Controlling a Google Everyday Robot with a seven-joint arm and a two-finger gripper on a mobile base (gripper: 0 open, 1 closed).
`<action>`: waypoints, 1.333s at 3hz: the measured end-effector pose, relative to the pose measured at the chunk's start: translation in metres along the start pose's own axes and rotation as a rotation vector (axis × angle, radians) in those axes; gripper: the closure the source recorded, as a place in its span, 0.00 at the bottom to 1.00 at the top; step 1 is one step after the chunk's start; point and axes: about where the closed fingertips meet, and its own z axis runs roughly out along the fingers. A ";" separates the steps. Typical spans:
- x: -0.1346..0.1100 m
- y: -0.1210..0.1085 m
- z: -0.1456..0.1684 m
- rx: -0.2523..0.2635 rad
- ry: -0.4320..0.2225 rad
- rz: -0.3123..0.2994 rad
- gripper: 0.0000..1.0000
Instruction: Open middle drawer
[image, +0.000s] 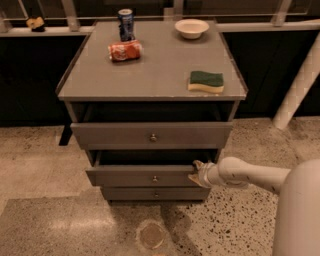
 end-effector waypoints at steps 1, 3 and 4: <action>-0.001 -0.001 -0.002 0.000 0.000 0.000 1.00; 0.001 0.017 -0.006 -0.026 -0.005 0.004 1.00; -0.001 0.016 -0.009 -0.026 -0.005 0.004 1.00</action>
Offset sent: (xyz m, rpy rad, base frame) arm -0.2930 0.0165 -0.1494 0.3815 0.2281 0.0843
